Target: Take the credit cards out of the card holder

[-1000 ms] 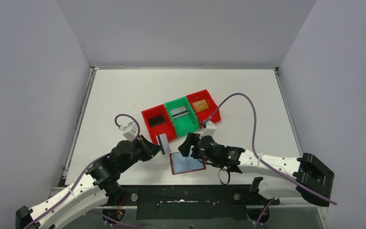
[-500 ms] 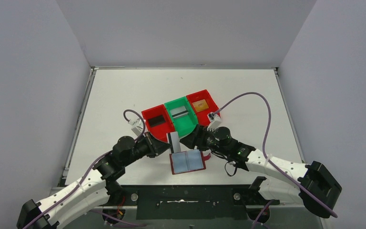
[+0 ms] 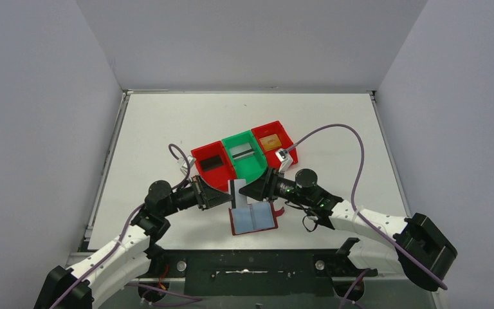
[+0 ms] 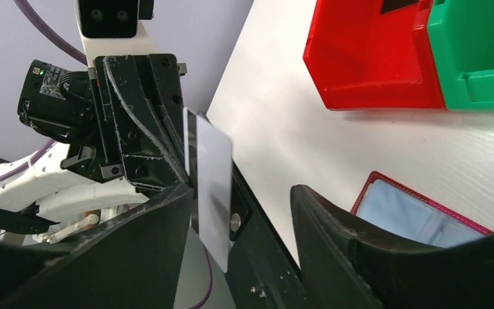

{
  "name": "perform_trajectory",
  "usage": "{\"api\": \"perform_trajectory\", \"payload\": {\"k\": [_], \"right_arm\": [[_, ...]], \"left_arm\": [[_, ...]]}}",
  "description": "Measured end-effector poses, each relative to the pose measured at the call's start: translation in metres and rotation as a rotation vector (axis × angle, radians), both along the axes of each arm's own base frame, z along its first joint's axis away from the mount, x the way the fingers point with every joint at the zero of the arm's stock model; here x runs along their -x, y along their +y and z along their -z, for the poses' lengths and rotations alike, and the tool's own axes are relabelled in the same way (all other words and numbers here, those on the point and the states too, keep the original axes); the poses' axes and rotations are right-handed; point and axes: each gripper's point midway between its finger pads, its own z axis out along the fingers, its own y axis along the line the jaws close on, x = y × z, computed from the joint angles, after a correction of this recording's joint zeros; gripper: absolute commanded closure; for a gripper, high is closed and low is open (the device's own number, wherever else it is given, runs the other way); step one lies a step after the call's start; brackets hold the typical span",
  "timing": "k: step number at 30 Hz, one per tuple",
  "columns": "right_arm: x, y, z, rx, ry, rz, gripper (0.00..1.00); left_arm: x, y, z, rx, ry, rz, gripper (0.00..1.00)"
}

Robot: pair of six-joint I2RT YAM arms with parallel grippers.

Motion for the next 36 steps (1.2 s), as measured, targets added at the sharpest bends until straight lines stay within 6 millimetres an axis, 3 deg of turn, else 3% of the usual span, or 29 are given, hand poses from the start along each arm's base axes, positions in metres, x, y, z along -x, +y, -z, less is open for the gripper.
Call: {"api": "perform_trajectory", "payload": {"k": [14, 24, 28, 30, 33, 36], "right_arm": [[0.012, 0.01, -0.02, -0.102, -0.013, -0.1, 0.88], [0.017, 0.009, -0.025, -0.12, -0.023, -0.119, 1.0], [0.017, 0.007, -0.028, -0.126, -0.035, -0.119, 1.0], [0.017, 0.006, -0.029, -0.124, -0.04, -0.118, 1.0], [0.017, 0.003, -0.026, -0.098, -0.049, -0.109, 1.0], [0.012, -0.004, -0.019, -0.038, -0.064, -0.07, 1.0]], "left_arm": [[0.009, -0.002, -0.008, 0.045, -0.016, 0.042, 1.0], [0.008, -0.001, -0.009, 0.052, -0.02, 0.036, 1.0], [0.007, 0.0, -0.012, 0.058, -0.035, 0.027, 0.51], [0.003, 0.002, -0.01, 0.051, -0.037, 0.005, 0.35], [-0.003, 0.006, -0.004, 0.007, -0.026, -0.031, 0.2], [-0.016, 0.015, -0.003, -0.085, -0.027, -0.113, 0.14]]}}
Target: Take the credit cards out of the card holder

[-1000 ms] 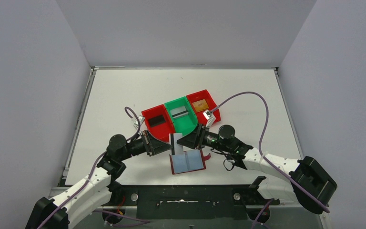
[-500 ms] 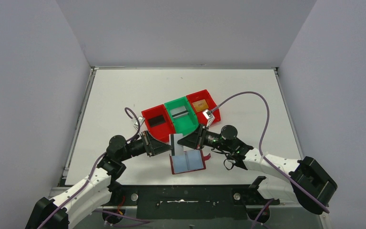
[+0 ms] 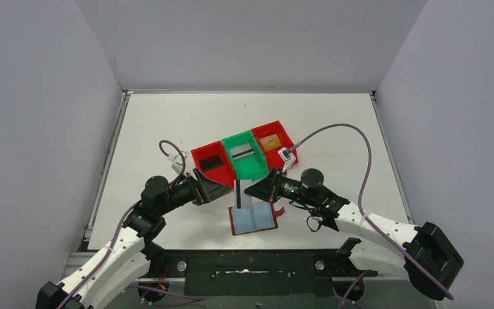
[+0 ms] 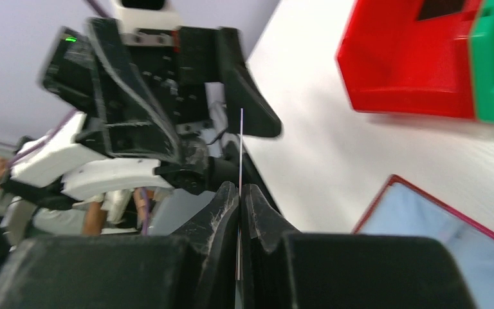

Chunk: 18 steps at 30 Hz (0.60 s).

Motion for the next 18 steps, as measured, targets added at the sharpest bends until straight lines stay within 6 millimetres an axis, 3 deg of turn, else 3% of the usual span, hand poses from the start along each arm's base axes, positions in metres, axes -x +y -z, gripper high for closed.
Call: {"api": "perform_trajectory", "payload": {"k": [4, 9, 13, 18], "right_arm": [[-0.018, -0.01, 0.002, 0.11, -0.059, 0.093, 1.0], [-0.056, -0.03, -0.024, 0.271, -0.279, 0.25, 1.0], [-0.077, -0.042, -0.035, 0.401, -0.493, 0.287, 1.0], [-0.101, -0.041, -0.017, 0.649, -0.723, 0.189, 1.0]], "left_arm": [[-0.024, 0.024, -0.019, -0.142, -0.037, -0.178, 0.1], [-0.044, 0.07, -0.038, -0.331, -0.057, -0.418, 0.09], [-0.052, 0.101, -0.027, -0.496, -0.02, -0.539, 0.08], [-0.056, 0.131, -0.006, -0.693, 0.017, -0.62, 0.08]]}}
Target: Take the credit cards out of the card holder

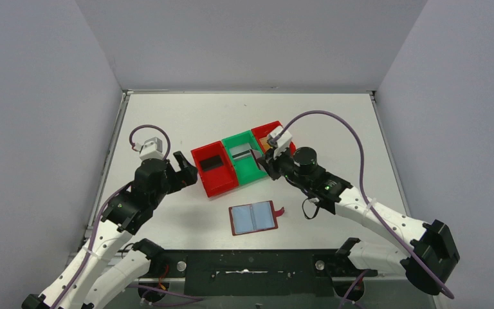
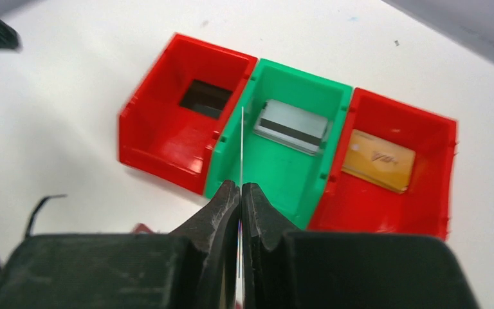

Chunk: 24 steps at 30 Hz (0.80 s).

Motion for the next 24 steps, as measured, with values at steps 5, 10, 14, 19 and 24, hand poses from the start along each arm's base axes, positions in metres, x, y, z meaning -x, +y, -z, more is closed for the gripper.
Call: {"api": "perform_trajectory", "payload": {"k": [5, 10, 14, 19, 24], "right_arm": [[-0.027, 0.011, 0.014, 0.25, -0.102, -0.087, 1.0], [-0.044, 0.021, 0.029, 0.431, -0.193, -0.194, 1.0], [-0.054, 0.027, 0.049, 0.562, -0.243, -0.282, 1.0], [-0.067, 0.038, 0.064, 0.663, -0.296, -0.369, 1.0], [-0.078, 0.045, 0.075, 0.735, -0.352, -0.44, 1.0]], "left_arm": [[-0.006, 0.023, 0.002, -0.124, -0.017, -0.053, 0.05], [-0.016, 0.043, 0.012, -0.185, 0.022, -0.101, 0.04], [-0.026, 0.062, 0.025, -0.17, 0.058, -0.127, 0.04], [-0.03, 0.065, 0.035, -0.129, 0.054, -0.091, 0.04], [-0.034, 0.057, 0.031, -0.114, 0.024, -0.051, 0.04]]}}
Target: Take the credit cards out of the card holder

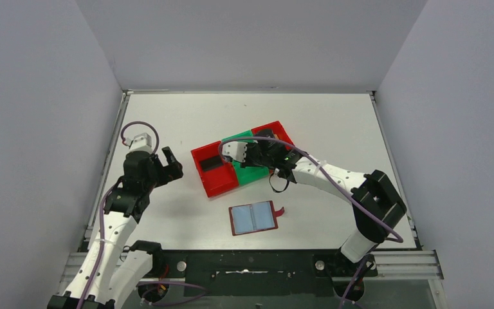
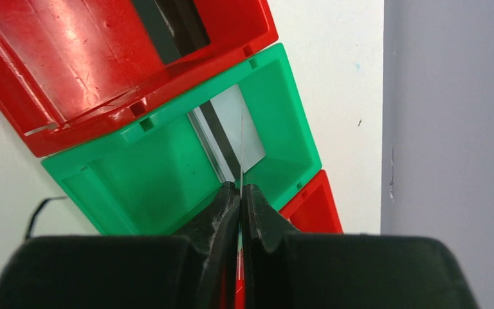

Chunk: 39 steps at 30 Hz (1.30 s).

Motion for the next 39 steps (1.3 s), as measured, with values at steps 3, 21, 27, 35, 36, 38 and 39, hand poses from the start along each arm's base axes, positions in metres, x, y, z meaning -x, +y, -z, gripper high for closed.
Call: {"api": "perform_trajectory", "payload": {"k": [3, 21, 27, 35, 36, 38, 39], "right_arm": [[-0.009, 0.006, 0.002, 0.031, -0.03, -0.031, 1.0], [-0.069, 0.033, 0.033, 0.147, -0.08, -0.056, 0.98], [-0.079, 0.032, 0.047, 0.16, -0.068, -0.048, 0.96], [-0.091, 0.031, 0.058, 0.179, -0.066, -0.017, 0.93], [-0.093, 0.031, 0.058, 0.182, -0.068, -0.007, 0.92], [-0.094, 0.028, 0.058, 0.185, -0.069, 0.019, 0.92], [-0.095, 0.028, 0.057, 0.184, -0.072, 0.026, 0.91]], "left_arm": [[-0.001, 0.0, -0.002, -0.001, -0.009, 0.001, 0.04], [0.001, 0.004, -0.012, -0.009, -0.062, -0.01, 0.04], [0.0, 0.008, -0.012, -0.021, -0.065, -0.031, 0.04], [-0.001, 0.021, -0.013, -0.031, -0.068, -0.074, 0.04], [-0.001, 0.021, -0.013, -0.032, -0.068, -0.074, 0.04], [-0.001, 0.02, -0.013, -0.032, -0.067, -0.073, 0.04], [-0.001, 0.02, -0.013, -0.032, -0.066, -0.073, 0.04]]}}
